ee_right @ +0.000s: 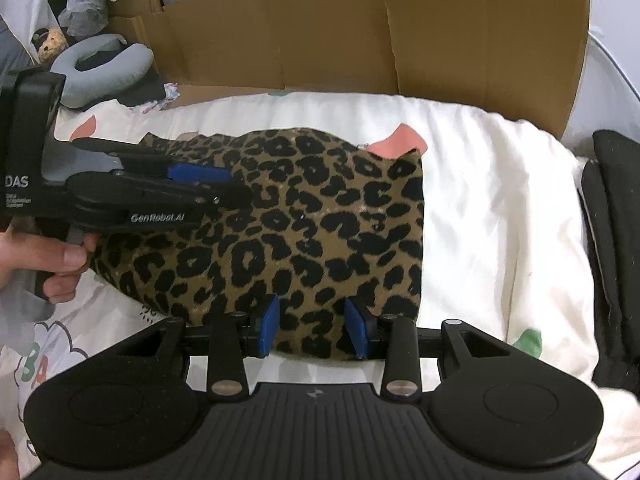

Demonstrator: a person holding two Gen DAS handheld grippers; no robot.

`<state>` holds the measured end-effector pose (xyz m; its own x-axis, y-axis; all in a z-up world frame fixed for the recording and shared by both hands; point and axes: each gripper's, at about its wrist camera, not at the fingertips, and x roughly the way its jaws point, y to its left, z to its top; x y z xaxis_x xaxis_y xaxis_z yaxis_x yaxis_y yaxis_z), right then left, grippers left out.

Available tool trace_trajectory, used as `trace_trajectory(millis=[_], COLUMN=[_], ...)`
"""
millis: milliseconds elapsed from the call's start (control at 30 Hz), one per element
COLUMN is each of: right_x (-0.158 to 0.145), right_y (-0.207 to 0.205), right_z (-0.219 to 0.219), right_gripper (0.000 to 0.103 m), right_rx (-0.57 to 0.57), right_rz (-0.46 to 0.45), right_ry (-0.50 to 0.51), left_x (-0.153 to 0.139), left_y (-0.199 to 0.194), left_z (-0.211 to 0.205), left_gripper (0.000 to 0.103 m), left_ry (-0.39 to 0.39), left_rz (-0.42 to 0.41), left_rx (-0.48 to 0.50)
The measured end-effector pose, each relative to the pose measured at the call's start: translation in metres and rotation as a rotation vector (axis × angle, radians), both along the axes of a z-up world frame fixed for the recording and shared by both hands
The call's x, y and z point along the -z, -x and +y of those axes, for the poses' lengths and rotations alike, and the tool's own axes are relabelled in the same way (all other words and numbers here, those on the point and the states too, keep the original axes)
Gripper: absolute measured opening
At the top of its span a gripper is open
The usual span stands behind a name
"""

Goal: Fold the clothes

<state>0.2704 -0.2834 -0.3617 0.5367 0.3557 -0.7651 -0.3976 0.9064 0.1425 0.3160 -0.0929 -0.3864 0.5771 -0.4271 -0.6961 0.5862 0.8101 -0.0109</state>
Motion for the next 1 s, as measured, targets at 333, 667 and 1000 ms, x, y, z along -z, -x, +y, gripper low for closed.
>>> trace_trajectory(millis=[333, 667, 1000], right_x=[0.0, 0.002, 0.011], right_y=[0.008, 0.008, 0.001], right_z=[-0.001, -0.001, -0.001], right_gripper=[0.043, 0.043, 0.043], right_rx=[0.007, 0.014, 0.017], right_rz=[-0.005, -0.003, 0.023], right_ry=[0.001, 0.032, 0.038], left_x=[-0.012, 0.004, -0.016], left_y=[-0.008, -0.019, 0.006], left_z=[0.026, 0.033, 0.026], left_gripper=[0.024, 0.024, 0.023], left_ry=[0.051, 0.059, 0.047], left_rz=[0.011, 0.069, 0.038], left_rx=[-0.104, -0.128, -0.096])
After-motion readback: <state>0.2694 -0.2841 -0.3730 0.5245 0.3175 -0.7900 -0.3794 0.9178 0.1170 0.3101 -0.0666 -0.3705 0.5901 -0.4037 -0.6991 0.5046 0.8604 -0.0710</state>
